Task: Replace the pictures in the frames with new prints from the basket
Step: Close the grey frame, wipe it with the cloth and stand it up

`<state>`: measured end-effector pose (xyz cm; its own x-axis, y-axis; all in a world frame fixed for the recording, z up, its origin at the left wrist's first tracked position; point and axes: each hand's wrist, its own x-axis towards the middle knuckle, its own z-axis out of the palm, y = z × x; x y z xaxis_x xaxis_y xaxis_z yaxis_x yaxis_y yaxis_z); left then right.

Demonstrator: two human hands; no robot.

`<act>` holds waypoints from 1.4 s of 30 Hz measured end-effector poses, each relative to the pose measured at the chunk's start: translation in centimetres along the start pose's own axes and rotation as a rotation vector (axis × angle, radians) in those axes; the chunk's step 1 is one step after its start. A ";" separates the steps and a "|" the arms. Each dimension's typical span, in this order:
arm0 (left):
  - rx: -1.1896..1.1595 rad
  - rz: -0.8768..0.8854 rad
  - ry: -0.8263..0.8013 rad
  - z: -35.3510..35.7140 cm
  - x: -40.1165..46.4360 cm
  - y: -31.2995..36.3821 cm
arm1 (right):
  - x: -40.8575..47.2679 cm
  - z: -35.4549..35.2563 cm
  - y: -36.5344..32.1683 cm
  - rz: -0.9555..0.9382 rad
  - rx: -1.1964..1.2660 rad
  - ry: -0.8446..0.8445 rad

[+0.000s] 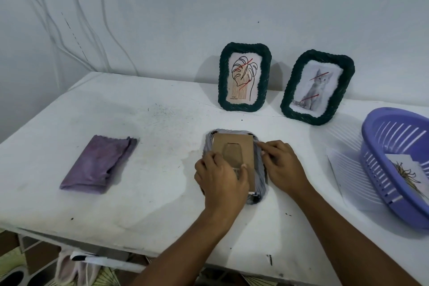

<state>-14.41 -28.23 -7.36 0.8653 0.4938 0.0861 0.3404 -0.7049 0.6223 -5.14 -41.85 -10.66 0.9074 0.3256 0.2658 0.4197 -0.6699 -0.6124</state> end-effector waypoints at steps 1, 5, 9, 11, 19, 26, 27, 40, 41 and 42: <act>0.006 -0.003 0.002 0.2 0.0 0.0 | 0.0 0.0 0.0 0.000 -0.001 -0.001; 0.020 -0.008 0.013 0.8 0.1 -0.2 | 0.1 0.0 -0.1 0.010 -0.007 0.002; 0.031 -0.007 0.022 1.1 0.1 -0.4 | 0.0 0.0 0.0 0.009 -0.003 -0.001; 0.032 -0.002 0.032 1.2 0.0 -0.4 | 0.0 0.0 0.0 0.010 -0.001 0.001; 0.031 0.023 0.068 1.6 -0.2 -0.6 | 0.0 0.0 0.0 0.012 0.013 0.000; 0.050 0.034 0.088 1.7 -0.2 -0.7 | 0.0 0.1 0.0 0.010 0.016 0.004; 0.052 0.035 0.093 1.7 -0.3 -0.7 | 0.0 0.1 0.0 0.008 0.015 0.005; 0.068 0.030 0.099 1.8 -0.2 -0.7 | -0.1 0.1 -0.1 0.004 -0.004 -0.004; 0.062 0.033 0.094 1.8 -0.1 -0.7 | -0.1 0.1 -0.1 0.005 -0.003 -0.005; 0.058 0.037 0.087 1.7 -0.1 -0.8 | -0.1 0.1 -0.1 0.008 0.001 -0.004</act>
<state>-14.15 -28.65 -9.22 0.8433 0.5074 0.1770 0.3317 -0.7506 0.5715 -5.24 -41.74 -10.72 0.9106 0.3231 0.2578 0.4126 -0.6720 -0.6150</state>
